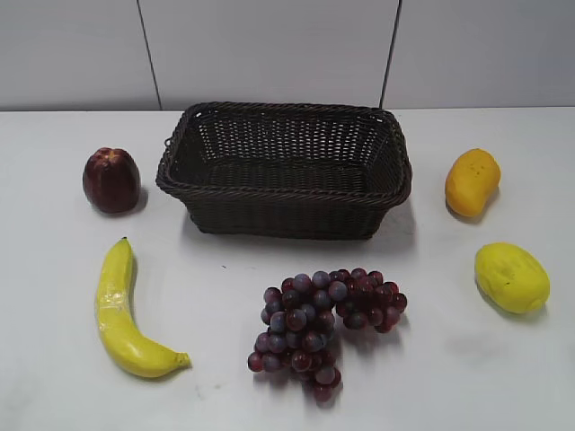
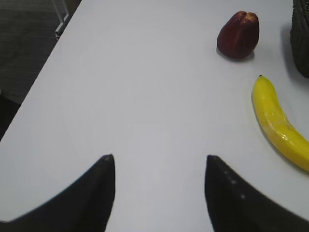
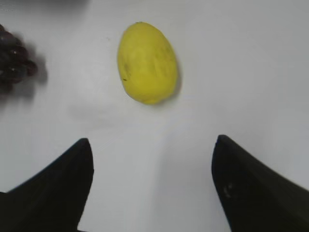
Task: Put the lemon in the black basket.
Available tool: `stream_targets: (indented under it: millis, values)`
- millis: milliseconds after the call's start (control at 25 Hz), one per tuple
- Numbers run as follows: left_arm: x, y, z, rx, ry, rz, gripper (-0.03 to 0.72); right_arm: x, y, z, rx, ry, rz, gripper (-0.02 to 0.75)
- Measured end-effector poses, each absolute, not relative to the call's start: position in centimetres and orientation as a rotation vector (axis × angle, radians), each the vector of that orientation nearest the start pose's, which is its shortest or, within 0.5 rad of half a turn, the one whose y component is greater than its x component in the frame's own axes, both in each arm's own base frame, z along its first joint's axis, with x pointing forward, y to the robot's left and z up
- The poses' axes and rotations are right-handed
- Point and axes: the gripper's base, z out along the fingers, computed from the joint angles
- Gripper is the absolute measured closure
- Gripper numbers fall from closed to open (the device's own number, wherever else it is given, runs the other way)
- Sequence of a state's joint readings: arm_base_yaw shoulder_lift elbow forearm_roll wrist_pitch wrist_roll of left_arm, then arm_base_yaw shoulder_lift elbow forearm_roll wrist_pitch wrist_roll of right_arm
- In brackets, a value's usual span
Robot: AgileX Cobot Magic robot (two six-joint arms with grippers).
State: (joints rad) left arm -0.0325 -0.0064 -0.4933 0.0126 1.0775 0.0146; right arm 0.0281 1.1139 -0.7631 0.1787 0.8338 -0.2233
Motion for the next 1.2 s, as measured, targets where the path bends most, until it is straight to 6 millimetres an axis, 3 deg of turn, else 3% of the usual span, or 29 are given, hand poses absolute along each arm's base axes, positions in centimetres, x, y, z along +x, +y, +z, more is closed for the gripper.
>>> stream_targets:
  millis: [200,400,680,1200]
  values:
    - [-0.6,0.1,27.4,0.048,2.061,0.004,0.253,24.4,2.5,25.7,-0.296,2.7,0.238,0.132]
    - [-0.6,0.1,27.4,0.048,2.061,0.004,0.253,27.3,2.6,22.4,-0.361,2.807,0.245,0.132]
    - [-0.6,0.1,27.4,0.048,2.061,0.004,0.253,29.2,2.5,18.1,-0.487,2.862,0.225,0.132]
    - [-0.6,0.1,27.4,0.048,2.061,0.004,0.253,30.6,2.3,13.8,-0.51,2.923,0.209,0.146]
